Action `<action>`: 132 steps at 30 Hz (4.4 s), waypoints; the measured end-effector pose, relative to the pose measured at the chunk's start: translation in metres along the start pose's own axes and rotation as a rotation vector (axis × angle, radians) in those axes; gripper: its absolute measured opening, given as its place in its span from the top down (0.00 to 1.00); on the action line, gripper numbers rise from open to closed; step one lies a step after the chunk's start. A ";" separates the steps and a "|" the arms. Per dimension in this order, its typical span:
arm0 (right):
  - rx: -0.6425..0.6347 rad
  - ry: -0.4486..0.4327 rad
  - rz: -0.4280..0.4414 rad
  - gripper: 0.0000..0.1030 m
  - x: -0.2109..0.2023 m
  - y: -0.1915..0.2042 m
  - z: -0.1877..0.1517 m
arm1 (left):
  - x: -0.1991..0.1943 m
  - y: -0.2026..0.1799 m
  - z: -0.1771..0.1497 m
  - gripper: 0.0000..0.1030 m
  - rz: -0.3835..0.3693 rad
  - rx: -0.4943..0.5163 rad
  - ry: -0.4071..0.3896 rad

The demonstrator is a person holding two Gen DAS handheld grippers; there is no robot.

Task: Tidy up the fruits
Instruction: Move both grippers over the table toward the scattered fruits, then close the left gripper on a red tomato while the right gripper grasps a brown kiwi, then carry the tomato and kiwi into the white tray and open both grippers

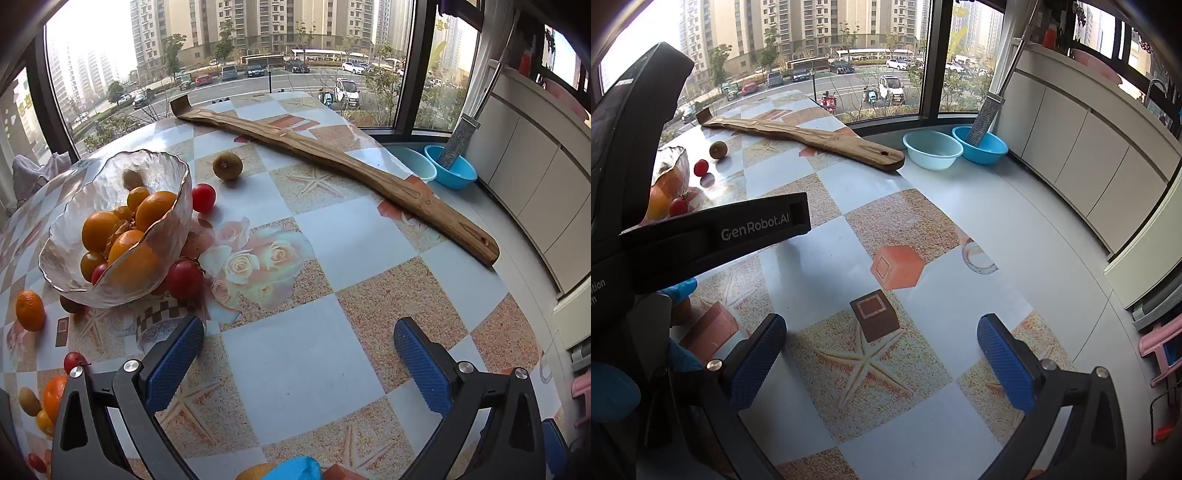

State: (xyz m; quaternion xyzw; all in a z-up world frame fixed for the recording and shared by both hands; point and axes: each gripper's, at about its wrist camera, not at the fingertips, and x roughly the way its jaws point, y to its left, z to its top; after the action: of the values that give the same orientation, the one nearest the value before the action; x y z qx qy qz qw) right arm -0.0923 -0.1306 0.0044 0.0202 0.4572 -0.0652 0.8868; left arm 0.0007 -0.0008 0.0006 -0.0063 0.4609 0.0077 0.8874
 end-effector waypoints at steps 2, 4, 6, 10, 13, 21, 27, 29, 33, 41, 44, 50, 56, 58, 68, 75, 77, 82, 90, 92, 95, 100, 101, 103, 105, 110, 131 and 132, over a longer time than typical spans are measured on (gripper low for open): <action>-0.012 -0.004 -0.017 0.00 0.000 0.001 0.000 | 0.001 -0.001 0.004 0.00 0.004 -0.003 0.044; -0.016 0.012 -0.016 0.00 0.000 0.003 0.002 | 0.000 0.000 0.006 0.00 0.000 0.009 0.085; -0.039 0.046 -0.013 0.00 0.004 0.005 0.005 | -0.006 0.005 0.012 0.00 -0.004 0.034 0.098; -0.096 0.146 -0.007 0.00 0.009 0.013 0.016 | -0.040 0.041 0.015 0.00 0.001 0.007 0.026; -0.124 0.156 0.020 0.00 -0.004 0.010 0.017 | -0.076 0.076 0.006 0.00 -0.060 -0.069 0.018; -0.164 0.243 0.169 0.00 -0.041 0.037 0.021 | -0.119 0.153 -0.062 0.00 0.055 -0.064 0.231; -0.251 0.321 0.255 0.00 -0.055 0.079 0.011 | -0.133 0.203 -0.103 0.00 0.129 -0.153 0.296; -0.268 0.334 0.268 0.00 -0.059 0.091 0.008 | -0.133 0.212 -0.109 0.00 0.124 -0.190 0.300; -0.273 0.358 0.290 0.00 -0.060 0.107 0.008 | -0.126 0.211 -0.106 0.00 0.136 -0.152 0.329; -0.298 0.388 0.287 0.00 -0.056 0.124 0.007 | -0.122 0.215 -0.106 0.00 0.120 -0.153 0.347; -0.298 0.396 0.287 0.00 -0.055 0.127 0.006 | -0.120 0.217 -0.106 0.00 0.134 -0.163 0.345; -0.298 0.407 0.294 0.00 -0.054 0.129 0.005 | -0.115 0.219 -0.106 0.00 0.134 -0.167 0.346; -0.298 0.409 0.297 0.00 -0.053 0.130 0.006 | -0.111 0.217 -0.105 0.00 0.128 -0.162 0.346; -0.296 0.411 0.297 0.00 -0.052 0.130 0.006 | -0.110 0.217 -0.105 0.00 0.128 -0.159 0.346; -0.296 0.421 0.302 0.00 -0.049 0.128 0.006 | -0.102 0.217 -0.105 0.00 0.133 -0.154 0.348; -0.296 0.433 0.306 0.00 -0.043 0.128 0.006 | -0.095 0.220 -0.104 0.00 0.133 -0.123 0.338; -0.290 0.437 0.310 0.00 -0.040 0.128 0.006 | -0.092 0.221 -0.103 0.01 0.132 -0.117 0.333; -0.291 0.435 0.308 0.00 -0.032 0.130 0.008 | -0.087 0.226 -0.102 0.10 0.100 -0.120 0.328; -0.315 0.411 0.306 0.09 -0.016 0.141 0.016 | -0.085 0.234 -0.107 0.21 0.062 -0.083 0.327; -0.324 0.411 0.311 0.13 -0.013 0.146 0.016 | -0.084 0.240 -0.112 0.21 0.078 -0.071 0.341; -0.326 0.413 0.315 0.16 -0.009 0.151 0.015 | -0.085 0.250 -0.117 0.27 0.063 -0.082 0.340; -0.340 0.395 0.306 0.19 -0.005 0.160 0.017 | -0.080 0.248 -0.109 0.28 0.047 -0.067 0.315; -0.343 0.391 0.306 0.20 -0.004 0.161 0.018 | -0.081 0.247 -0.108 0.27 0.044 -0.062 0.307; -0.352 0.381 0.302 0.24 -0.003 0.164 0.019 | -0.079 0.243 -0.108 0.28 0.045 -0.053 0.317; -0.367 0.372 0.292 0.36 -0.003 0.169 0.020 | -0.080 0.239 -0.110 0.42 0.020 -0.055 0.312; -0.378 0.354 0.292 0.71 -0.005 0.175 0.024 | -0.082 0.239 -0.111 0.65 -0.029 -0.043 0.294; -0.331 0.379 0.430 0.71 -0.050 0.159 0.011 | -0.139 0.251 -0.108 0.82 -0.082 -0.158 0.211; -0.337 0.379 0.437 0.71 -0.054 0.166 0.011 | -0.143 0.255 -0.109 0.82 -0.079 -0.168 0.207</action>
State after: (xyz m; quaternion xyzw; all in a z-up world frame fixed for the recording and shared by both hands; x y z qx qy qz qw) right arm -0.0923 0.0376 0.0511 -0.0172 0.6030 0.2080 0.7700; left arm -0.1755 0.2511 0.0541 -0.0997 0.5469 0.0105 0.8312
